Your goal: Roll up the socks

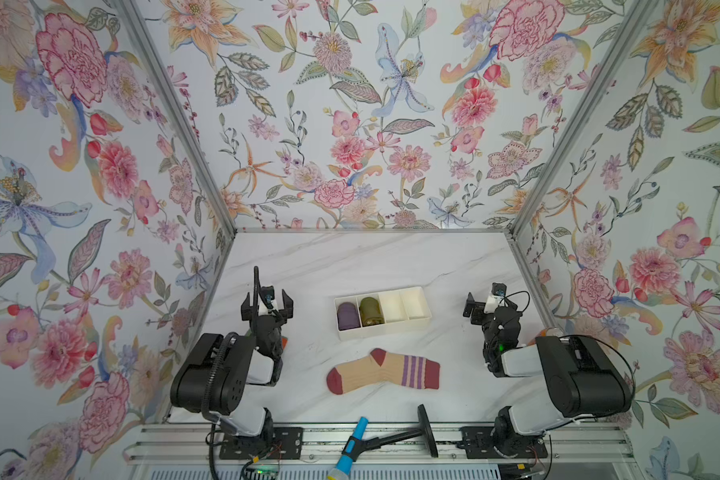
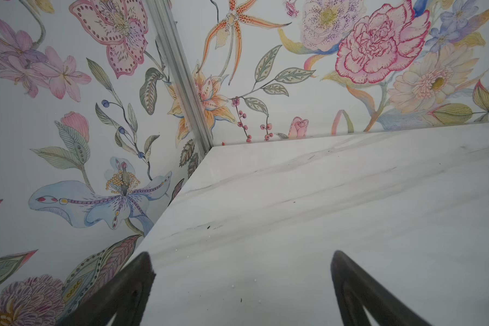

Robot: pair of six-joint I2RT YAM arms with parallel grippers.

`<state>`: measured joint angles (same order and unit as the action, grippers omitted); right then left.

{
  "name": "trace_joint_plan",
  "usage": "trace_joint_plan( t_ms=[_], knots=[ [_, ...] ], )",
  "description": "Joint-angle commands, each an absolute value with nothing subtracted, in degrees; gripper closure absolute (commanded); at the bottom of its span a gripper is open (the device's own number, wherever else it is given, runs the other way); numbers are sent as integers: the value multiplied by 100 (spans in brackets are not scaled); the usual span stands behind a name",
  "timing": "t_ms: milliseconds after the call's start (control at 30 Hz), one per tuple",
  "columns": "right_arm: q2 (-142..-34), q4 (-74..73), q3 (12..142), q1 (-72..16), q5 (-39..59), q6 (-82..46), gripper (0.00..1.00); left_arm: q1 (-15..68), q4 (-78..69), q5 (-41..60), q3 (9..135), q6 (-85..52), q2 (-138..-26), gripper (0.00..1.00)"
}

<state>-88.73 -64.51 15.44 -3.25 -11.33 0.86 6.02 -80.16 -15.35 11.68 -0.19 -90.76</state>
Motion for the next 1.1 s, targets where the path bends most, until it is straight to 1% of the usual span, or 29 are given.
trace_joint_plan(
  t_ms=[0,433,667,733,800,833,867,900,933,967,1000,1067],
  knots=[
    [-8867,-6442,1631,-290,-1151,81,1,623,-8186,-1484,1151,62,-9053,1],
    [-8867,-6442,1628,-290,-1151,80,1,620,-8157,-1472,1169,62,-9053,1],
    [-8868,-6425,1638,-273,-1127,71,1,554,-8022,-1306,1221,18,-9048,1],
    [-8862,-6417,1635,-264,-1108,65,0,512,-7988,-1213,1229,-4,-9028,7],
    [-8855,-6432,1628,-255,-1075,60,11,484,-7937,-1089,1243,0,-9011,18],
    [-8830,-6431,1631,-238,-1116,26,14,475,-7945,-1075,1241,7,-9004,23],
    [-8734,-6295,1660,-222,-1251,-45,14,475,-7870,-1064,1264,25,-9000,26],
    [-8555,-5936,1720,-161,-1236,-145,14,483,-7616,-1051,1344,31,-8729,31],
    [-8486,-5911,1707,-117,-1120,-139,16,502,-7198,-1108,1457,35,-8498,36],
    [-8477,-6071,1669,-137,-1210,-100,16,530,-6658,-1154,1641,35,-8260,40],
    [-8296,-5841,1698,-181,-1356,-103,16,569,-5976,-1190,1888,27,-7974,46],
    [-7760,-4767,1943,-193,-1324,-212,17,673,-4866,-1117,2318,-87,-7513,53]
  ],
)
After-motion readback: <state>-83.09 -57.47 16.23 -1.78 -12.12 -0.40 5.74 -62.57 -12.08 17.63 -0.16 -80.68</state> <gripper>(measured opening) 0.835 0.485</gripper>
